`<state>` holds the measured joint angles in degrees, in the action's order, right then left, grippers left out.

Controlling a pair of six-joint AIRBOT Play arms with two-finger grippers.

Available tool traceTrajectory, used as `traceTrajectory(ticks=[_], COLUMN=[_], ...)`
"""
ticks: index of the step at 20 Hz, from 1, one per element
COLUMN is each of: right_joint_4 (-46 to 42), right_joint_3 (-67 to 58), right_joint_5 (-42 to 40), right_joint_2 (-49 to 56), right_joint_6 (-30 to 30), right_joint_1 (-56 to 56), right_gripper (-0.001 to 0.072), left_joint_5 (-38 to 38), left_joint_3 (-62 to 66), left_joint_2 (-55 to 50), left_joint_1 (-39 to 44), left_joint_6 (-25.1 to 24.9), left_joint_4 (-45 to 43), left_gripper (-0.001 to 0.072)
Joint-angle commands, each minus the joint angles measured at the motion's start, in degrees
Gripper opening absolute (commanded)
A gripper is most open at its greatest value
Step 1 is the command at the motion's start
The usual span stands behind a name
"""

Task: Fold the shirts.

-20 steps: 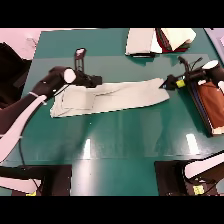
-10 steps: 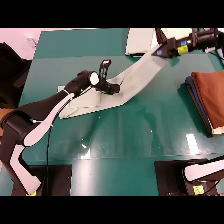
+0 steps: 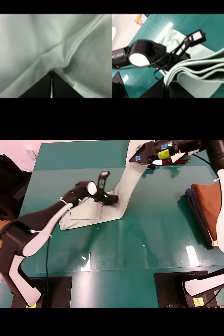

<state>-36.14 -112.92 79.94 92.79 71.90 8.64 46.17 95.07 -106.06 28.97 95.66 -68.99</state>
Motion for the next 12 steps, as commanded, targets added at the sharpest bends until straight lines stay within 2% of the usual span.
traceTrajectory(ticks=[1, 5, 9, 10, 11, 12], right_joint_4=[0.1, 0.6, 0.5, 0.5, 0.5, 0.4], right_joint_3=[-0.2, -0.3, -1.5, -3.4, -5.7, -6.9], right_joint_5=[-3.4, -10.9, -28.0, -30.5, -30.9, -30.4], right_joint_2=[0.7, 4.7, 13.0, 15.6, 17.9, 18.9], right_joint_6=[0.2, -1.0, -4.7, -6.0, -7.6, -7.9], right_joint_1=[4.8, 14.8, 28.5, 30.9, 32.5, 33.1], right_gripper=[0.0018, 0.0019, 0.0024, 0.0134, 0.0372, 0.0416], left_joint_5=[3.1, 6.1, 7.5, 7.4, 7.5, 8.0], left_joint_3=[0.3, 0.3, 0.3, 0.3, 0.3, 0.3], left_joint_2=[6.7, 21.2, 33.8, 35.7, 37.3, 38.1], left_joint_1=[-6.7, -18.4, -27.5, -28.9, -30.0, -30.7], left_joint_6=[-0.1, -0.2, -0.2, -0.2, -0.3, -0.3], left_joint_4=[-2.7, -11.5, -16.5, -16.5, -16.5, -16.5], left_gripper=[0.0021, 0.0021, 0.0021, 0.0022, 0.0022, 0.0022])
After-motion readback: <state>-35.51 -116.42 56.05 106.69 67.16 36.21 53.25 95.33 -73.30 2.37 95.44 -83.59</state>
